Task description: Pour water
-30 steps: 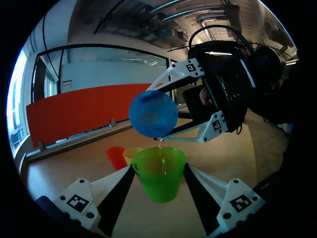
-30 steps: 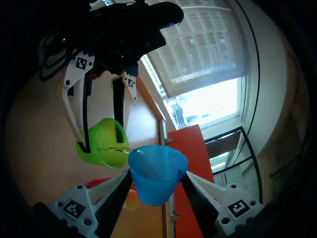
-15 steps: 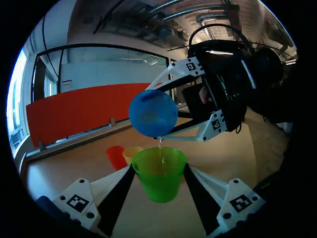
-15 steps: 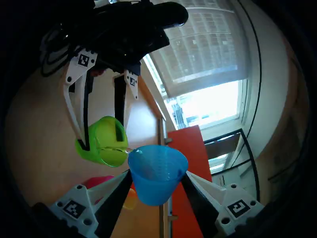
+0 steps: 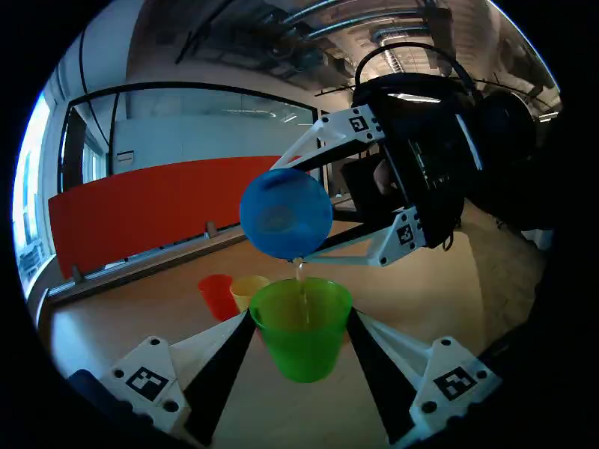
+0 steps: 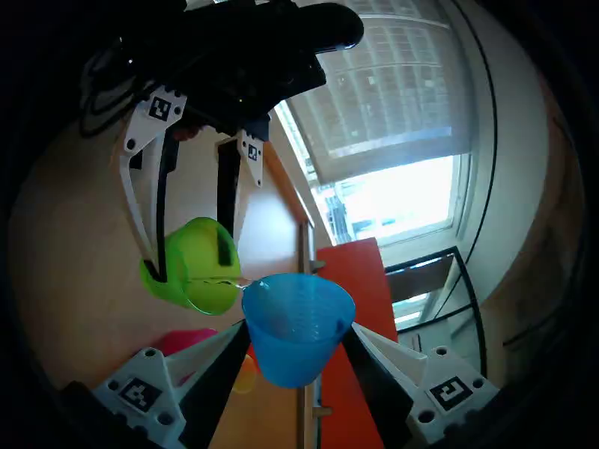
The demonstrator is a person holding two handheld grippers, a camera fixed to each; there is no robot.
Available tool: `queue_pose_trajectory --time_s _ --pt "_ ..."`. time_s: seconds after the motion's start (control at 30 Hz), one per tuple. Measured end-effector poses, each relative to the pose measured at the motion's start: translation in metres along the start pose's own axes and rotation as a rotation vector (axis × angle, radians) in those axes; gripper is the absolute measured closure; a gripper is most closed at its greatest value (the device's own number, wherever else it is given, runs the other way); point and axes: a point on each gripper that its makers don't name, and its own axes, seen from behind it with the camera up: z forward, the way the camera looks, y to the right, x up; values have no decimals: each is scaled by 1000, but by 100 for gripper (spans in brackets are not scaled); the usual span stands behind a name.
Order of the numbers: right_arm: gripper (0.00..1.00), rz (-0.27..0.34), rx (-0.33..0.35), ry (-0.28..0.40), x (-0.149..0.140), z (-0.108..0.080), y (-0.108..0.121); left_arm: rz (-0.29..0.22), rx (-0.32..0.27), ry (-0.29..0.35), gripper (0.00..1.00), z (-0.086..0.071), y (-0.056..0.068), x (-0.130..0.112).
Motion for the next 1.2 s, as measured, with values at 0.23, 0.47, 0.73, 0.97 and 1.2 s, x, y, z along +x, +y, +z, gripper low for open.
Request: queue_pose_trajectory --time_s 0.23,0.47,0.73,0.97,1.2 --pt "12 -14 1 -1 -1 0 1 -1 0 -2 13 0 0 -2" --pt "12 -35 4 -3 -2 0 0 1 -1 -5 13 1 0 -2" --pt "12 -53 8 -1 -2 -1 -1 -4 -2 -5 13 1 1 -2" --pt "12 -79 11 -1 -1 -1 -2 -1 -3 -7 13 2 1 -2" --pt "12 -100 11 1 1 0 -2 -4 -6 -9 13 2 2 -4"
